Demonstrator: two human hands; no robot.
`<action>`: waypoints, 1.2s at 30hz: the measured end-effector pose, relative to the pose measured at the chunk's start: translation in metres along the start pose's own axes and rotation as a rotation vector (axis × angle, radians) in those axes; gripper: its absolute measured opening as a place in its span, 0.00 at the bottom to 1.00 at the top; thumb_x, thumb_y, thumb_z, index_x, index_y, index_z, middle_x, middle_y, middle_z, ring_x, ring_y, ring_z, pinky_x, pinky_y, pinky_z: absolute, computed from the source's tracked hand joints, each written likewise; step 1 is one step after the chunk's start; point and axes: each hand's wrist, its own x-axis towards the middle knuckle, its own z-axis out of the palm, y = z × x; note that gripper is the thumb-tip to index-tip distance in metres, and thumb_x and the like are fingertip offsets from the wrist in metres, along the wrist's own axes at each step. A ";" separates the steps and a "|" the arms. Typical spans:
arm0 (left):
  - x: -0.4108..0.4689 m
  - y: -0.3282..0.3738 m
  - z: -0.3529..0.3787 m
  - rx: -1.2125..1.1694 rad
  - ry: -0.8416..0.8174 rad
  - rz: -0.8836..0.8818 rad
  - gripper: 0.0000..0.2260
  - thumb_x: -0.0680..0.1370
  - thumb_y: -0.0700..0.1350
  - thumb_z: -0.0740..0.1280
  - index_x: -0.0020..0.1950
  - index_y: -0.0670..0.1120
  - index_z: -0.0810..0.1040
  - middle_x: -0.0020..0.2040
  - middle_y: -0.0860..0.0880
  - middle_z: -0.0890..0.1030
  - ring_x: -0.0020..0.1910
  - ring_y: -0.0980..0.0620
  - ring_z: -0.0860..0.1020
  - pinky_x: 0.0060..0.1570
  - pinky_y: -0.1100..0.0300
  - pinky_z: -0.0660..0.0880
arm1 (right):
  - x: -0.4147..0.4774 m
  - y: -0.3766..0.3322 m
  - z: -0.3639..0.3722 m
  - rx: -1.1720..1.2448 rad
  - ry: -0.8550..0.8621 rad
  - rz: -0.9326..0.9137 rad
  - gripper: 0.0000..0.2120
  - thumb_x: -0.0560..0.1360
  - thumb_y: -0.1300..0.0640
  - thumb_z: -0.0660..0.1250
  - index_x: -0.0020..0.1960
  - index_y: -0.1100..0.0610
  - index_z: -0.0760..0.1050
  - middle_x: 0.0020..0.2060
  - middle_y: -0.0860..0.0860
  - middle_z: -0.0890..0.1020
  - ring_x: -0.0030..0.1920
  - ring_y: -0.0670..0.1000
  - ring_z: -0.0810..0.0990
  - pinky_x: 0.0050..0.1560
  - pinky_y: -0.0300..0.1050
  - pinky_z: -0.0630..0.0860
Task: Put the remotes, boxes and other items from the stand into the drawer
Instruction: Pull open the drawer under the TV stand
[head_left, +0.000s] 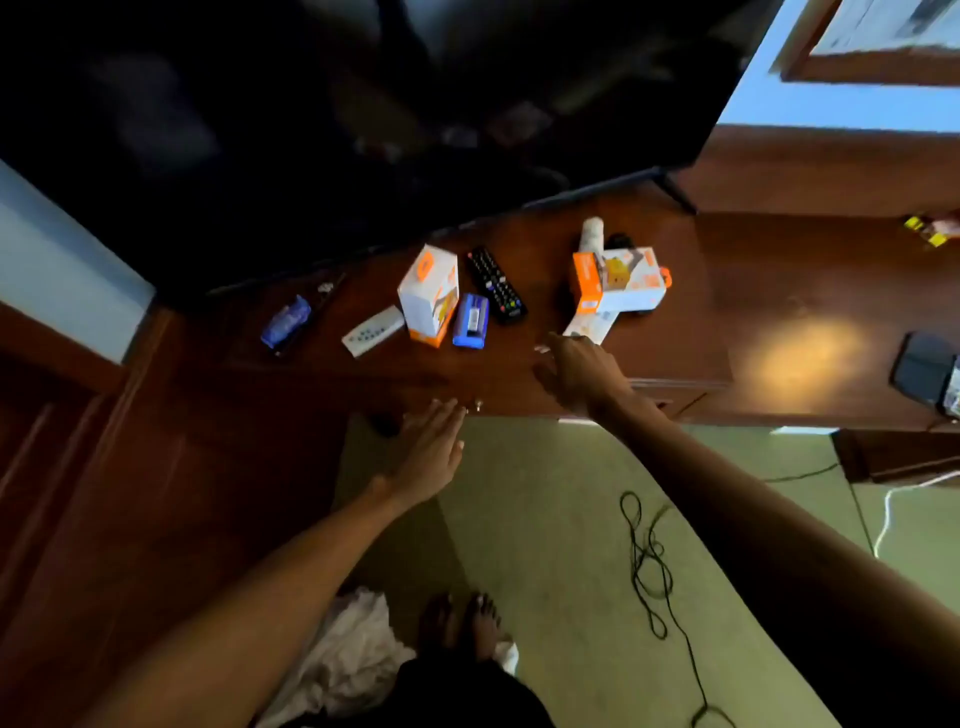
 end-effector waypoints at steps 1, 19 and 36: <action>0.003 -0.003 0.012 0.050 -0.064 -0.009 0.25 0.79 0.50 0.60 0.75 0.41 0.65 0.75 0.42 0.67 0.74 0.42 0.66 0.71 0.44 0.64 | 0.001 -0.001 0.007 0.005 -0.003 -0.017 0.17 0.78 0.51 0.62 0.64 0.55 0.74 0.55 0.61 0.82 0.56 0.64 0.80 0.50 0.55 0.78; 0.037 -0.025 0.088 0.040 -0.269 -0.064 0.41 0.76 0.54 0.64 0.79 0.38 0.46 0.80 0.38 0.50 0.78 0.40 0.52 0.76 0.48 0.52 | 0.031 0.020 0.117 -0.119 -0.077 -0.165 0.32 0.81 0.50 0.57 0.79 0.63 0.51 0.79 0.61 0.53 0.79 0.60 0.51 0.78 0.55 0.54; -0.045 -0.008 0.079 0.006 -0.369 -0.032 0.39 0.77 0.55 0.62 0.79 0.40 0.45 0.80 0.42 0.46 0.79 0.43 0.48 0.76 0.47 0.50 | 0.009 0.015 0.130 -0.103 -0.021 -0.161 0.30 0.82 0.48 0.53 0.78 0.63 0.53 0.79 0.61 0.54 0.79 0.60 0.50 0.79 0.53 0.51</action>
